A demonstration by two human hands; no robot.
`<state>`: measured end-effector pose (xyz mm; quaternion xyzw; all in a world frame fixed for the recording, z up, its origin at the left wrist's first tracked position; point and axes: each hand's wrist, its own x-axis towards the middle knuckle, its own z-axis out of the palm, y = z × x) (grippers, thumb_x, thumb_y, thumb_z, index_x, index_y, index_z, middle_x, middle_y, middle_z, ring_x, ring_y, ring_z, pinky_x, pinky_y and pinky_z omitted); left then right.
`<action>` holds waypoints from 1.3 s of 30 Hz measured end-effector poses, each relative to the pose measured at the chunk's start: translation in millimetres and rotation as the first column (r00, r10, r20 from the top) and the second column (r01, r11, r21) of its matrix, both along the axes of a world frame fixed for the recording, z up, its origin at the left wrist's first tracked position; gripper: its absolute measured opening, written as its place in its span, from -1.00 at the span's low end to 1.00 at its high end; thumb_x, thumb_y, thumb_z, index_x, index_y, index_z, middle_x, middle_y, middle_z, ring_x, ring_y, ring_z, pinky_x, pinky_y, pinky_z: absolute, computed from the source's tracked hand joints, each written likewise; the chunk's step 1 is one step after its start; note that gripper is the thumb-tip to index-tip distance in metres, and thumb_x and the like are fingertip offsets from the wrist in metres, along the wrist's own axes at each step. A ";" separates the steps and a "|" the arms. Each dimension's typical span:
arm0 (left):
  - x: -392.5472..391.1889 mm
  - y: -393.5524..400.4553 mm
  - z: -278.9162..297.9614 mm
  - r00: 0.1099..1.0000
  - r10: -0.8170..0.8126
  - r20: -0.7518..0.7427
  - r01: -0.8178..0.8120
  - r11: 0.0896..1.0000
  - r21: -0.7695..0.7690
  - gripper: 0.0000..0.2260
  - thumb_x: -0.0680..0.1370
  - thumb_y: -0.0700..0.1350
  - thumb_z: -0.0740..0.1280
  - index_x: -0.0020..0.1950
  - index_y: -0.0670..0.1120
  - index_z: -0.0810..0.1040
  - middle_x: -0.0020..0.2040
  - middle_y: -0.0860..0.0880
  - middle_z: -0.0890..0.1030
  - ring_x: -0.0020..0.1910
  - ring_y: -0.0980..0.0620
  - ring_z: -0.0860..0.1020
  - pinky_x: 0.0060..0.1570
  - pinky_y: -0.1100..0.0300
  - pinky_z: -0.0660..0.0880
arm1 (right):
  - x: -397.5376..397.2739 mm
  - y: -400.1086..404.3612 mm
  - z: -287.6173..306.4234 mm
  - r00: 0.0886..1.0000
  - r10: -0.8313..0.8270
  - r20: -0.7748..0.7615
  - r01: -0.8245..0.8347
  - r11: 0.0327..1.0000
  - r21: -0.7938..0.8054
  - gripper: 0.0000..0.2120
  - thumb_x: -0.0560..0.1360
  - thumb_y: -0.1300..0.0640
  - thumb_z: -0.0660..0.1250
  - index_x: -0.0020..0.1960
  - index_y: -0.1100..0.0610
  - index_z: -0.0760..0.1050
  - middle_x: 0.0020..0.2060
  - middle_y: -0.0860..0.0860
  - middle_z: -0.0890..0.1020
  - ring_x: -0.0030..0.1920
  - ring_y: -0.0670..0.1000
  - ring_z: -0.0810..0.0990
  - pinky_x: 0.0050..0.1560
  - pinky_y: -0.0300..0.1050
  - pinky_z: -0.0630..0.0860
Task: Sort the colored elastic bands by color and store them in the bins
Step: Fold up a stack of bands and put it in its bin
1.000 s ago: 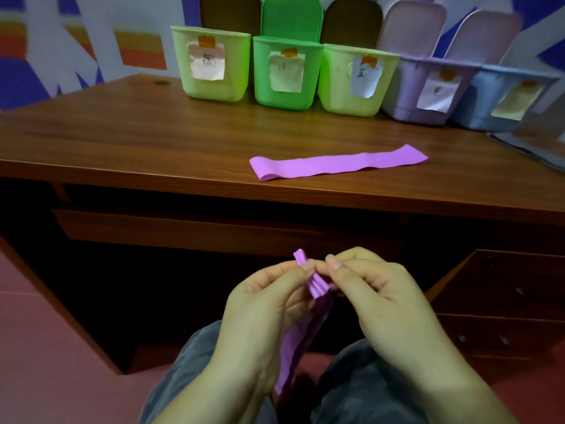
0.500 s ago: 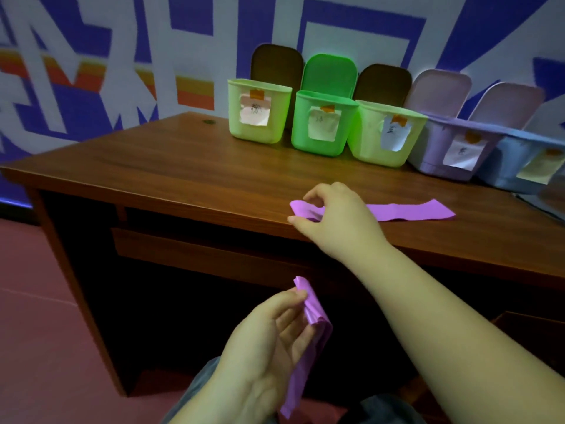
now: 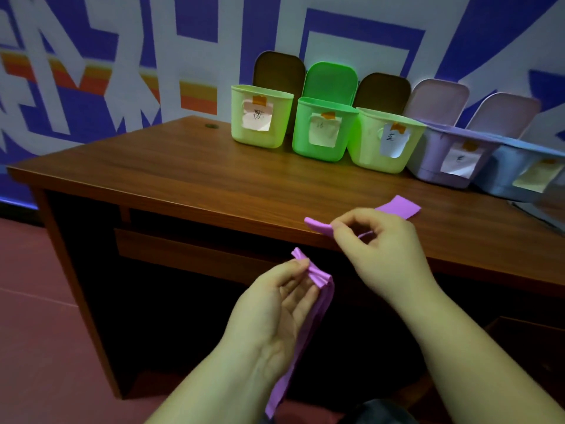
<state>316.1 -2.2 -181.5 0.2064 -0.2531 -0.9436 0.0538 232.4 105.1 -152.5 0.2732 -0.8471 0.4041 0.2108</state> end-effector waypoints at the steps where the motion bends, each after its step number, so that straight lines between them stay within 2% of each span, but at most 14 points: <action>1: -2.8 3.1 1.4 1.000 0.002 -0.004 -0.002 1.000 -0.002 -0.83 0.47 -0.34 0.31 -0.31 -0.21 0.55 -0.48 -0.04 0.58 -0.52 0.14 0.57 -0.40 0.32 0.55 | 5.4 3.0 -3.3 1.000 0.022 0.009 -0.021 0.999 -0.034 -0.88 0.41 0.13 0.38 -0.30 0.07 0.60 -0.41 -0.11 0.61 -0.40 -0.19 0.47 -0.34 -0.42 0.34; 5: -12.2 13.0 5.8 0.999 0.022 -0.031 -0.023 1.000 -0.011 -0.80 0.49 -0.35 0.29 -0.32 -0.20 0.55 -0.50 -0.02 0.58 -0.54 0.16 0.55 -0.42 0.35 0.54 | 15.6 14.0 -11.3 0.998 0.062 0.018 -0.060 0.994 -0.092 -0.79 0.41 0.15 0.39 -0.34 -0.11 0.56 -0.31 -0.21 0.64 -0.32 -0.24 0.56 -0.25 -0.45 0.40; 7: -15.0 17.2 6.4 0.999 0.031 -0.042 -0.032 0.999 -0.013 -0.81 0.49 -0.36 0.28 -0.31 -0.20 0.55 -0.49 -0.02 0.58 -0.53 0.16 0.56 -0.44 0.36 0.55 | 18.0 17.9 -11.4 0.997 0.069 0.017 -0.067 0.993 -0.097 -0.81 0.39 0.10 0.37 -0.34 -0.14 0.54 -0.28 -0.23 0.64 -0.29 -0.24 0.57 -0.24 -0.45 0.41; 11: -17.7 23.1 5.6 0.998 0.030 -0.057 -0.032 0.999 -0.025 -0.84 0.49 -0.36 0.28 -0.25 -0.22 0.57 -0.44 -0.04 0.62 -0.49 0.14 0.59 -0.44 0.35 0.54 | 20.2 22.4 -11.7 0.996 0.087 0.016 -0.085 0.991 -0.102 -0.87 0.36 0.06 0.33 -0.32 -0.14 0.56 -0.27 -0.22 0.65 -0.26 -0.22 0.59 -0.22 -0.46 0.41; 18: -19.2 25.1 4.9 0.997 0.047 -0.065 -0.048 0.999 -0.021 -0.84 0.48 -0.36 0.29 -0.27 -0.23 0.58 -0.42 -0.07 0.63 -0.47 0.12 0.60 -0.43 0.34 0.55 | 20.7 24.3 -14.6 0.994 0.111 0.015 -0.108 0.984 -0.139 -0.85 0.36 0.08 0.33 -0.31 -0.17 0.54 -0.25 -0.25 0.65 -0.26 -0.25 0.59 -0.20 -0.47 0.41; 25: -19.9 26.4 2.3 0.996 0.036 -0.080 -0.038 0.999 -0.030 -0.84 0.49 -0.36 0.28 -0.26 -0.24 0.59 -0.38 -0.09 0.65 -0.44 0.11 0.62 -0.39 0.33 0.57 | 21.9 26.0 -18.2 0.988 0.139 0.074 -0.128 0.983 -0.128 -0.90 0.37 0.08 0.32 -0.29 -0.07 0.57 -0.30 -0.17 0.65 -0.32 -0.20 0.58 -0.28 -0.39 0.46; 28: -21.7 28.4 -0.4 0.994 0.029 -0.106 -0.033 0.999 -0.040 -0.83 0.48 -0.36 0.27 -0.26 -0.25 0.60 -0.34 -0.12 0.65 -0.40 0.08 0.63 -0.34 0.32 0.59 | 20.8 27.8 -16.1 0.976 0.180 0.126 -0.169 0.981 -0.097 -0.91 0.35 0.02 0.33 -0.17 -0.11 0.58 -0.25 -0.17 0.65 -0.27 -0.19 0.59 -0.21 -0.37 0.49; 30: -22.8 29.2 -2.7 0.991 0.018 -0.133 -0.026 0.998 -0.060 -0.86 0.48 -0.35 0.27 -0.21 -0.27 0.61 -0.26 -0.16 0.67 -0.33 0.04 0.64 -0.26 0.29 0.58 | 19.7 29.3 -14.2 0.973 0.200 0.115 -0.199 0.980 -0.016 -0.87 0.34 -0.02 0.36 -0.12 -0.17 0.58 -0.22 -0.17 0.65 -0.18 -0.18 0.61 -0.12 -0.30 0.52; 34: -22.9 29.4 -3.0 0.987 0.010 -0.162 -0.028 0.994 -0.108 -0.86 0.49 -0.34 0.26 -0.19 -0.27 0.61 -0.31 -0.14 0.66 -0.38 0.06 0.63 -0.30 0.31 0.57 | 17.1 32.3 -9.1 0.969 0.231 0.093 -0.241 0.964 0.112 -0.81 0.29 -0.02 0.42 -0.13 -0.23 0.53 -0.16 -0.16 0.61 -0.08 -0.15 0.59 -0.04 -0.20 0.53; 37: -21.0 31.5 -2.7 0.986 0.034 -0.160 -0.054 0.991 -0.126 -0.84 0.50 -0.33 0.26 -0.23 -0.24 0.59 -0.33 -0.12 0.63 -0.38 0.08 0.61 -0.31 0.31 0.58 | 14.4 32.6 -5.3 0.970 0.232 0.077 -0.239 0.966 0.100 -0.80 0.28 0.01 0.46 -0.17 -0.19 0.52 -0.17 -0.14 0.59 -0.08 -0.14 0.57 -0.08 -0.22 0.52; 39: -18.7 33.8 -0.7 0.984 0.067 -0.165 -0.090 0.987 -0.131 -0.83 0.50 -0.33 0.25 -0.25 -0.22 0.58 -0.33 -0.12 0.63 -0.37 0.07 0.62 -0.32 0.29 0.59 | 14.1 32.8 -3.0 0.972 0.225 0.066 -0.230 0.970 0.079 -0.74 0.30 0.11 0.53 -0.21 -0.18 0.51 -0.19 -0.11 0.62 -0.11 -0.15 0.58 -0.11 -0.28 0.50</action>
